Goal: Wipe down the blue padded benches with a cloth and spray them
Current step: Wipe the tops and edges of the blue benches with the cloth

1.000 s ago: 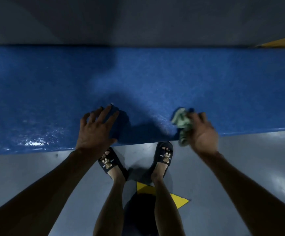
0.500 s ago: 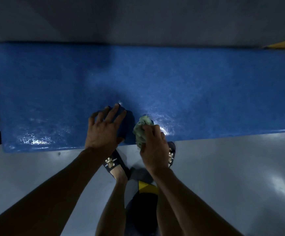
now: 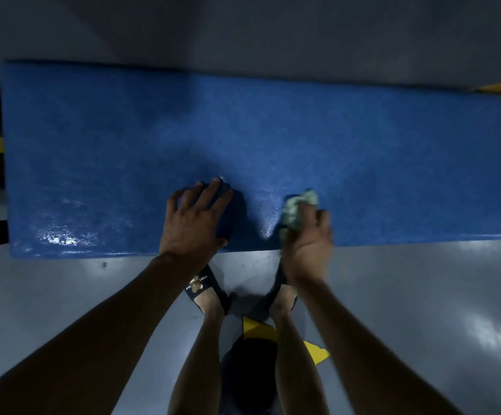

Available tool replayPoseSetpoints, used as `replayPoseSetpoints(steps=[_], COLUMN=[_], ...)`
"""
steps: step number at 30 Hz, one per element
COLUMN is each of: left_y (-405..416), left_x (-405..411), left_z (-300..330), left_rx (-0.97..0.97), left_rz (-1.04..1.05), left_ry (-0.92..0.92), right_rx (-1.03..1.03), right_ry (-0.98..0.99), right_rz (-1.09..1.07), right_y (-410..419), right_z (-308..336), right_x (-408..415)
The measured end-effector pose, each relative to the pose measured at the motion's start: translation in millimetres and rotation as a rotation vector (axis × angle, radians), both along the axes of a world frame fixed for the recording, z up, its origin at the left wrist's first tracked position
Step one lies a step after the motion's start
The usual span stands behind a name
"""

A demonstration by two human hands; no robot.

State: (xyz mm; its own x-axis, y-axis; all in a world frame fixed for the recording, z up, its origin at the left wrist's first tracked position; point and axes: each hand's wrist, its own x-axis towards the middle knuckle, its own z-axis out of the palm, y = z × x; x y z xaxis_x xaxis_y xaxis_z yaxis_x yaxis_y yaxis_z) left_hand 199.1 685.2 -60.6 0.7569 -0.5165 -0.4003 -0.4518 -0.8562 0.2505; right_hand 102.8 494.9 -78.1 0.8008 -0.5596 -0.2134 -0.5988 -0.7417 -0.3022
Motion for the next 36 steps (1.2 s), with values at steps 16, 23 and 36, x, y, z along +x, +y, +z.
replayPoseSetpoints(steps=[16,23,36], left_y=[70,68,68], left_x=[29,29,32], left_z=[1,-1,-2], left_rx=[-0.01,0.0,0.023], left_rz=[0.021,0.045,0.075], left_ry=[-0.075,-0.066,-0.009], right_rx=[-0.058,0.21,0.008], right_ry=[0.07,-0.023,0.044], right_rz=[-0.031,0.077,0.045], right_y=[-40,129,-49], right_z=[5,-1,17], right_x=[-18,0,4])
